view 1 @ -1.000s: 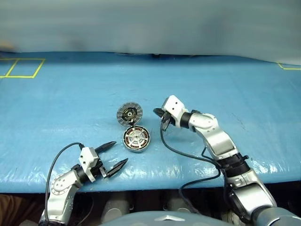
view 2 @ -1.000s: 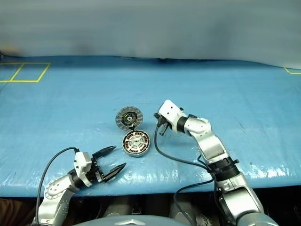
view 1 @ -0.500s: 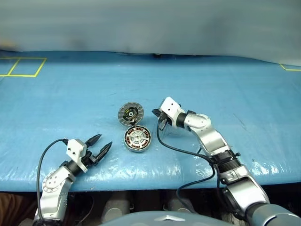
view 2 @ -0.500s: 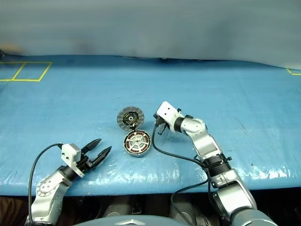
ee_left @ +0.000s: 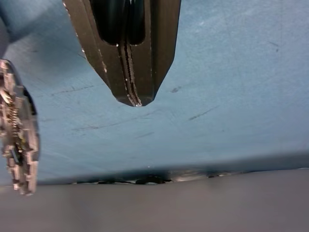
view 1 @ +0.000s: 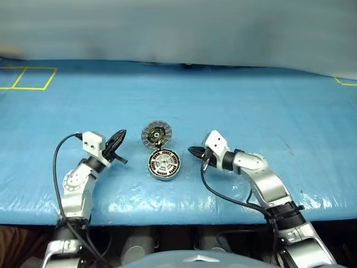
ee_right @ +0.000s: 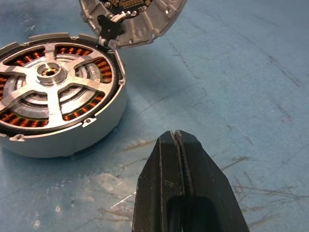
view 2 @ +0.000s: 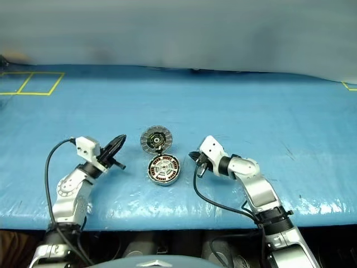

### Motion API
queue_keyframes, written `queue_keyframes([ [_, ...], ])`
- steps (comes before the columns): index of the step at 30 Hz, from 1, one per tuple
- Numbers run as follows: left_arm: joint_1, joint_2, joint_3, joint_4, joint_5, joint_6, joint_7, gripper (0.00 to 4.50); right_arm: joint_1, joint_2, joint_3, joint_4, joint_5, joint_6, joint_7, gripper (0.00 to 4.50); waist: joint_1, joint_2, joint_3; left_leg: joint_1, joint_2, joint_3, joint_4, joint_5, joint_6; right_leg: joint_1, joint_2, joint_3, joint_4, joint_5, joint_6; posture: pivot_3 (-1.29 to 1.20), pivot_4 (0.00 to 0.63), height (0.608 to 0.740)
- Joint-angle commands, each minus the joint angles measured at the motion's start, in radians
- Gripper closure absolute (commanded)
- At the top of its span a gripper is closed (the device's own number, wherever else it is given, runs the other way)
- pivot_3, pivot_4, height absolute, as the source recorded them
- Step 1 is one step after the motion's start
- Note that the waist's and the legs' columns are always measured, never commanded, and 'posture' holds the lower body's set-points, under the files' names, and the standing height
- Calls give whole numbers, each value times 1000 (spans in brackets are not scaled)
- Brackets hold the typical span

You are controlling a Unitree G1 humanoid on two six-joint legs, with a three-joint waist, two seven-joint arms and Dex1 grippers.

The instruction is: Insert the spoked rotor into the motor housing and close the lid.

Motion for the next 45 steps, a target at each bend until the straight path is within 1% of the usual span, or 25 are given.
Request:
queue_keyframes([
  [1,-75,7,-6,41,-31,27,-67,4479,14,-7,-27,-65,19,12,-10,4500,1,0,0,0,0,0,1,0,0,0,0,0,0,0,0,0,150,740],
  [6,-198,16,-35,126,-61,83,-221,4479,30,-3,-32,-94,23,25,-28,4500,0,-1,0,0,0,0,2,2,-1,0,2,-2,0,1,1,0,150,740],
  [9,-259,31,-71,158,-44,115,-298,4479,35,-3,-35,-102,16,20,-45,4500,0,-1,1,0,0,1,2,3,-3,3,4,-3,0,1,2,0,150,740],
  [11,-297,33,-83,179,-51,120,-358,4479,36,-1,-42,-106,20,21,-53,4500,0,-1,1,0,0,1,2,3,-3,6,9,-3,0,1,3,0,150,740],
  [16,-335,28,-113,117,-135,221,-542,4479,46,-10,-62,-109,29,24,-60,4500,-1,-1,1,0,1,1,2,3,-3,7,10,-2,-1,1,3,0,150,740],
  [22,-291,45,-162,-17,-202,380,-657,4479,67,-44,-105,-105,34,35,-59,4500,-4,-1,1,0,1,1,3,3,-3,7,11,-1,-1,1,3,0,150,740],
  [24,-267,64,-188,-50,-188,414,-669,4479,75,-54,-116,-104,36,37,-63,4500,-5,-1,1,1,1,1,3,3,-3,7,11,0,-1,1,3,0,150,740],
  [27,-225,95,-228,-74,-145,419,-674,4479,84,-61,-127,-105,37,33,-72,4500,-6,-1,1,1,2,1,2,3,-3,7,11,3,-1,1,2,0,150,740],
  [36,-89,156,-282,-158,-81,412,-654,4479,81,-41,-146,-147,47,23,-109,4500,-8,-1,1,1,3,0,2,2,-1,6,6,5,0,-1,-3,0,150,740],
  [39,-54,162,-291,-174,-68,408,-647,4479,79,-29,-147,-159,58,31,-113,4500,-8,-1,1,1,2,1,2,2,-1,5,5,5,0,-2,-3,0,150,740],
  [41,-24,164,-289,-174,-53,397,-626,4479,85,-23,-133,-163,66,34,-107,4500,-4,-1,1,0,2,1,2,2,-1,0,4,5,0,-2,-3,0,150,740],
  [45,28,168,-279,-164,-26,354,-583,4479,93,-9,-108,-159,65,29,-106,4500,-3,-1,1,1,2,1,2,1,0,0,3,5,0,-2,-4,0,150,740],
])
